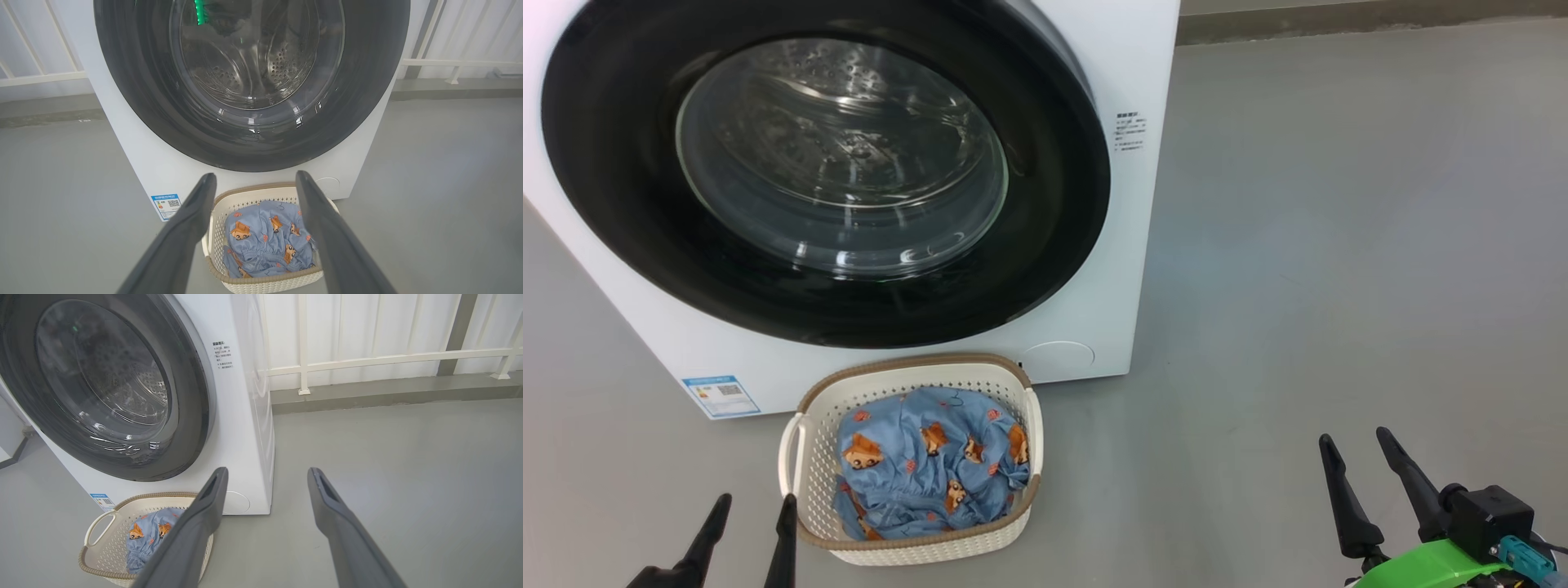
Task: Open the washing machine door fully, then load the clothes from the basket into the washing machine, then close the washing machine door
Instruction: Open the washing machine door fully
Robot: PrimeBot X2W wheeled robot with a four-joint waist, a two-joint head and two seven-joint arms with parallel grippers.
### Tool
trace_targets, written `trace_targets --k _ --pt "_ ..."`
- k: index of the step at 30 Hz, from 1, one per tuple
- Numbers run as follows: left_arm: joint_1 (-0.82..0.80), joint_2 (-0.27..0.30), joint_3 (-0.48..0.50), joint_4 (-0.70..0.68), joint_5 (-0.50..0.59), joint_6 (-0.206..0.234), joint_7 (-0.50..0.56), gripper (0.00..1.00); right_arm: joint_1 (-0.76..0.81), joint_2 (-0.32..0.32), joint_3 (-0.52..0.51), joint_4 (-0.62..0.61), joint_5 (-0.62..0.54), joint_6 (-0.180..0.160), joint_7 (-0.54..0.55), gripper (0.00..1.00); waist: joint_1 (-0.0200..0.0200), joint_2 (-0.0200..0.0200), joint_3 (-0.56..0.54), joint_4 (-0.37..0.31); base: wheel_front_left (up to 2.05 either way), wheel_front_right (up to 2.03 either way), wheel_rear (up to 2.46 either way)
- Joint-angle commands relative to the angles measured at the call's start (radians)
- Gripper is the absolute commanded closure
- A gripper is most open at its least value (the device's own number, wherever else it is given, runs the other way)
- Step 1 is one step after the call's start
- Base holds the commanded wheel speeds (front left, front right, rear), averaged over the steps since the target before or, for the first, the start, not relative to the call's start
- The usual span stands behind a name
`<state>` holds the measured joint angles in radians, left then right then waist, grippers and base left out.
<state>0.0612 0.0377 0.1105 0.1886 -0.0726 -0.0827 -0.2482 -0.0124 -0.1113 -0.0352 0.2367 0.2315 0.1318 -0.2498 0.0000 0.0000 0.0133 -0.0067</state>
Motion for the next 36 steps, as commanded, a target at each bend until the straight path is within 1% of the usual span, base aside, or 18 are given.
trace_targets --k 1,29,30,31,32,33,36 --pt "-0.027 0.013 0.032 -0.023 -0.008 -0.001 -0.014 0.0 -0.034 -0.01 0.03 -0.021 -0.001 -0.001 -0.012 0.0 0.0 0.0 -0.001 0.0 0.21 0.21 -0.41" --pt "-0.018 0.013 0.028 -0.02 -0.025 0.002 -0.014 0.0 -0.029 -0.009 0.029 -0.035 0.005 -0.001 -0.012 0.0 0.0 0.0 -0.01 0.002 0.01 0.01 -0.01" --pt "-0.017 0.013 0.028 -0.02 -0.026 0.002 -0.014 0.0 -0.028 -0.009 0.029 -0.036 0.006 -0.001 -0.012 0.09 0.0 0.0 -0.01 0.002 0.0 0.0 0.0" --pt "-0.017 0.013 0.028 -0.02 -0.026 0.002 -0.014 0.0 -0.028 -0.009 0.029 -0.037 0.006 -0.001 -0.012 0.5 0.0 0.0 -0.01 0.002 0.0 0.0 0.0" --pt "-0.017 0.013 0.027 -0.019 -0.026 0.002 -0.014 0.0 -0.027 -0.009 0.029 -0.038 0.008 -0.001 -0.012 0.72 0.0 0.0 -0.011 0.003 0.0 0.0 0.0" --pt "-0.017 0.013 0.027 -0.019 -0.027 0.001 -0.014 0.0 -0.027 -0.009 0.03 -0.039 0.009 -0.001 -0.012 1.0 0.0 0.0 -0.011 0.004 0.0 0.0 0.0" --pt "-0.016 0.013 0.026 -0.018 -0.03 0.001 -0.014 0.0 -0.026 -0.009 0.032 -0.04 0.014 -0.001 -0.012 1.0 0.0 0.0 -0.011 0.006 0.0 0.0 0.0"
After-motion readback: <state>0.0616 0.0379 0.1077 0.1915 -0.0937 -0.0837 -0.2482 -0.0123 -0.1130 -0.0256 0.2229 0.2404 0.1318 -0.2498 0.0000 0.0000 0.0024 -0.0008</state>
